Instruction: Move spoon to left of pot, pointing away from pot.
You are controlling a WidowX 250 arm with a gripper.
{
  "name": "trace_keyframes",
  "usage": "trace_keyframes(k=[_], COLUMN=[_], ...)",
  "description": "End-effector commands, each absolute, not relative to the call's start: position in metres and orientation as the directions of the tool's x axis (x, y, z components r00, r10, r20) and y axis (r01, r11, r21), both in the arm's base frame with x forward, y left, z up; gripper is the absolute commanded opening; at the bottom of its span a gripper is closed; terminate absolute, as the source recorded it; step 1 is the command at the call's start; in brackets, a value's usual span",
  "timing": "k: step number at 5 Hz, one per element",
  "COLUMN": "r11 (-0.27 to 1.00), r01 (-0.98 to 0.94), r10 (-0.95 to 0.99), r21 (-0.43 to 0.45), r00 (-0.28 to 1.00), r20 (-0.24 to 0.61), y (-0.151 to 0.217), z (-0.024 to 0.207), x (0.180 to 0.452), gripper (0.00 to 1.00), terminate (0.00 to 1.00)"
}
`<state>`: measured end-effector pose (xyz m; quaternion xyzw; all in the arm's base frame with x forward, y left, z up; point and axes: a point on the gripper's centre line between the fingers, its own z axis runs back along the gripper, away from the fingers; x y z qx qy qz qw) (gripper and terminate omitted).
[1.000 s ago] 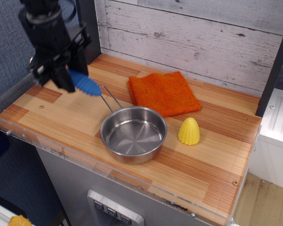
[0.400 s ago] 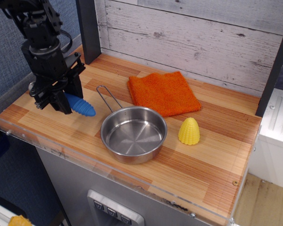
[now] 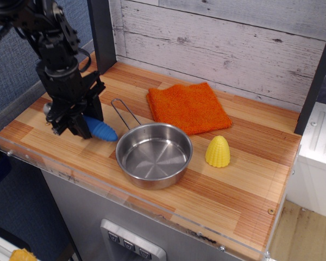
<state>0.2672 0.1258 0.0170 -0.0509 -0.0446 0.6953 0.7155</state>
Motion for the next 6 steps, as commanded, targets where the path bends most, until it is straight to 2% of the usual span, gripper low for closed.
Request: trace_keyframes(k=[1, 2, 4, 5, 6], r11=[0.018, -0.015, -0.01, -0.019, -0.015], r01=[-0.989, -0.993, -0.992, -0.985, -0.978], r10=[1.0, 1.0, 0.999, 0.998, 0.996], r21=[-0.149, -0.115, -0.123, -0.174, -0.208], r00=[0.018, -0.013, -0.006, -0.007, 0.003], r20=[0.0, -0.021, -0.032, -0.069, -0.086], y=[0.121, 0.119, 0.117, 0.118, 0.119], z=[0.013, 0.015, 0.023, 0.035, 0.063], x=[0.266, 0.263, 0.265, 0.268, 0.277], gripper=[0.0, 1.0, 1.0, 1.0, 1.0], terminate=[0.0, 0.0, 0.0, 0.0, 0.0])
